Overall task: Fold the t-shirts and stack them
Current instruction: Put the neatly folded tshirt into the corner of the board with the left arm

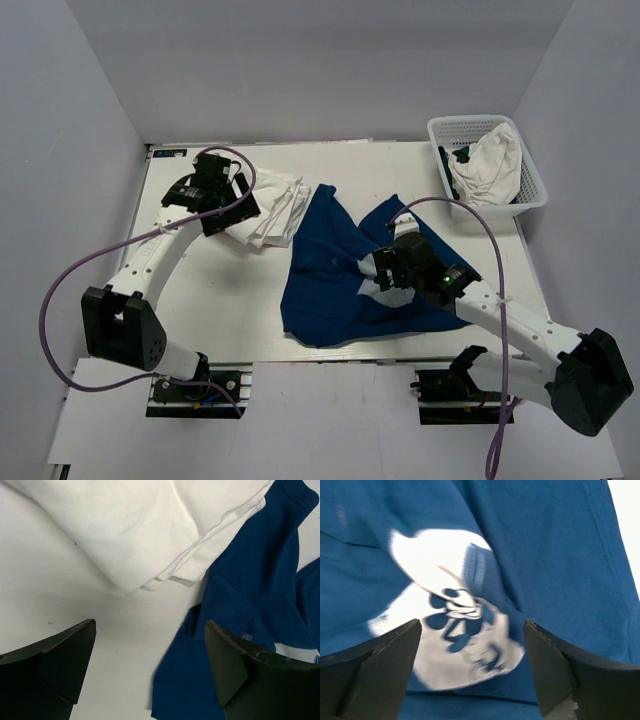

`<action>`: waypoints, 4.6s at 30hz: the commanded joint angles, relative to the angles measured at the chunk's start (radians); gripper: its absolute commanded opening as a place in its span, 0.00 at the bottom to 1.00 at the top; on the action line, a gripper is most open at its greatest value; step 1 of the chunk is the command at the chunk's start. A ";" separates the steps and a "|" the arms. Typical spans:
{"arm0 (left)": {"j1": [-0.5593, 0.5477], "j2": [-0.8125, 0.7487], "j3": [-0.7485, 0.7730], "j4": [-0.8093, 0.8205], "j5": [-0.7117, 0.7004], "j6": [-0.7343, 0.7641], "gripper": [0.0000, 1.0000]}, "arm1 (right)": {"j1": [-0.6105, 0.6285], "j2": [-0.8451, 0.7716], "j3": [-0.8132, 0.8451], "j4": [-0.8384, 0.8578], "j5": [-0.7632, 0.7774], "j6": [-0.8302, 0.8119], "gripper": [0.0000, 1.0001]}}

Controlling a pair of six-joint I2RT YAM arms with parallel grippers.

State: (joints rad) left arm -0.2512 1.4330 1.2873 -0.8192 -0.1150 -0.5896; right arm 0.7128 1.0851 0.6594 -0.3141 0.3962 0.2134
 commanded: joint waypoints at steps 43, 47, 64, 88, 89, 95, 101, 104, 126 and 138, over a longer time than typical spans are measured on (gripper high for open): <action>-0.132 0.701 0.765 -0.196 -0.100 0.472 0.00 | -0.090 -0.056 0.031 0.118 -0.114 -0.037 0.90; -0.132 0.655 0.776 -0.150 -0.016 0.461 0.00 | -0.101 -0.068 0.023 0.118 -0.115 -0.034 0.90; -0.132 0.678 0.923 -0.083 0.015 0.321 0.00 | -0.119 -0.090 0.008 0.109 -0.128 -0.022 0.90; -0.141 0.663 0.848 0.017 0.164 0.301 0.99 | -0.128 -0.067 0.020 0.109 -0.174 -0.025 0.90; -0.131 0.643 0.830 0.028 0.164 0.301 0.99 | -0.128 -0.071 0.020 0.106 -0.177 -0.025 0.90; -0.102 0.639 0.842 -0.010 -0.018 0.280 0.99 | -0.125 -0.067 0.028 0.092 -0.180 -0.025 0.90; -0.025 0.740 0.923 -0.047 -0.089 0.261 0.99 | -0.125 -0.045 0.045 0.081 -0.178 -0.029 0.90; 0.012 0.797 0.952 -0.038 -0.029 0.261 0.99 | -0.128 -0.022 0.052 0.076 -0.178 -0.031 0.90; 0.227 0.961 0.759 0.009 -0.002 0.116 0.99 | -0.128 0.165 0.171 0.043 -0.146 -0.022 0.90; 0.417 1.029 0.915 0.028 -0.022 0.191 0.99 | -0.145 0.283 0.279 0.010 -0.119 -0.022 0.90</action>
State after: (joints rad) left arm 0.0837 2.4023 2.1696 -0.7712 -0.0494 -0.4477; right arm 0.5766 1.3521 0.8814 -0.2947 0.2600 0.1818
